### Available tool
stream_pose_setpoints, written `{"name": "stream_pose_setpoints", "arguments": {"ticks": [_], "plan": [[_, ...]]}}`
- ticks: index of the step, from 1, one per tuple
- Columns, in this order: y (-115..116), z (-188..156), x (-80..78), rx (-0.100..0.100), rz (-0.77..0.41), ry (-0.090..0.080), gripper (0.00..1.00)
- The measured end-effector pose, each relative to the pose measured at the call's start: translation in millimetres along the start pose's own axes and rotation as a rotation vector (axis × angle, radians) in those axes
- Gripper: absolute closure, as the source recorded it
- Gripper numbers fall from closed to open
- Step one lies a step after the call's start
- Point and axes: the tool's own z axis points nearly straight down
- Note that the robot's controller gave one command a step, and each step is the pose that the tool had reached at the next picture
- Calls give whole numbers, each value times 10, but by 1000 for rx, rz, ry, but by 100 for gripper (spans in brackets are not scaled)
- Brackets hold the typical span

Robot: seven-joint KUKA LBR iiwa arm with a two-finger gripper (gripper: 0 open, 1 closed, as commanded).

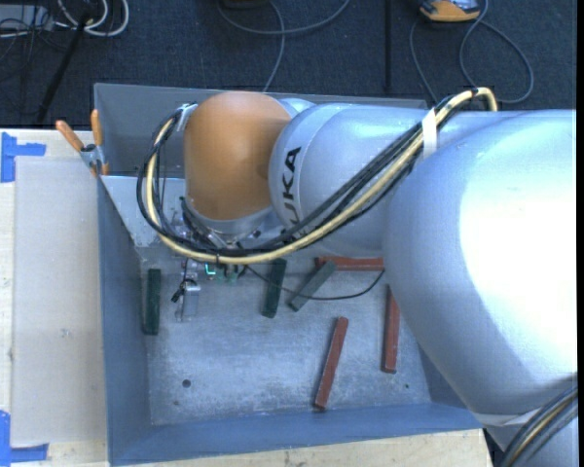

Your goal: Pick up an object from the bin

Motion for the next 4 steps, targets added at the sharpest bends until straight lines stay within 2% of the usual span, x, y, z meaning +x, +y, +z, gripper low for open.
{"name": "stream_pose_setpoints", "arguments": {"ticks": [1, 2, 3, 4], "plan": [[35, -1003, 112, -5, 325, -13, 0], [-468, -343, 149, 2, 424, -2, 0], [-1620, 276, 310, 4, 269, -3, 0], [-2136, 569, 330, 1, -22, -4, 0]]}}
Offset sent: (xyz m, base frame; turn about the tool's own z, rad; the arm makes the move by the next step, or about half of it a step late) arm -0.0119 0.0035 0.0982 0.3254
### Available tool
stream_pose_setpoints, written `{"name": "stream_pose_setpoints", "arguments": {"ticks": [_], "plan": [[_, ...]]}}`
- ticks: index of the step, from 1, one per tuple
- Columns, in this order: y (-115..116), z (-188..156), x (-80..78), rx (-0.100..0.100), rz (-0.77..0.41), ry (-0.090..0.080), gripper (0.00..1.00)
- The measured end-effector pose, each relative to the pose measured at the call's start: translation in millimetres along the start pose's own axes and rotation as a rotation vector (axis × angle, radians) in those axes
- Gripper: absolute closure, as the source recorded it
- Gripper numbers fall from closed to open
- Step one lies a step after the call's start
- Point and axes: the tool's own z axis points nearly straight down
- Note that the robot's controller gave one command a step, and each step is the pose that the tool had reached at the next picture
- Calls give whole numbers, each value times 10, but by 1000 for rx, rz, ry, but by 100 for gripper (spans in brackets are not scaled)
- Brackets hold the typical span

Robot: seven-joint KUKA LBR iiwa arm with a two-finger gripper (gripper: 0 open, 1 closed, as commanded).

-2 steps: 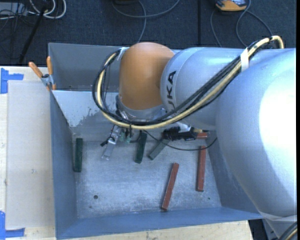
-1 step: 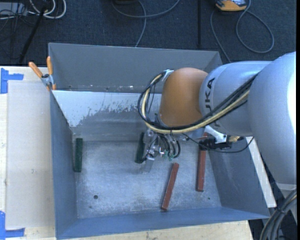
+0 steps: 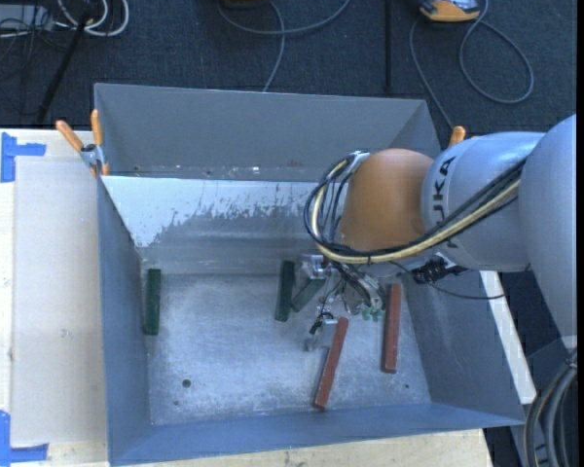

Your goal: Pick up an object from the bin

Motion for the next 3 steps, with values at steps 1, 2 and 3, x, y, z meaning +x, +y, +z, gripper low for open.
{"name": "stream_pose_setpoints", "arguments": {"ticks": [1, 2, 3], "plan": [[-717, -4, 187, 2, 63, -1, 0], [-674, -11, 174, -3, 60, -4, 100], [-709, -1362, 147, -1, 39, -13, 100]]}}
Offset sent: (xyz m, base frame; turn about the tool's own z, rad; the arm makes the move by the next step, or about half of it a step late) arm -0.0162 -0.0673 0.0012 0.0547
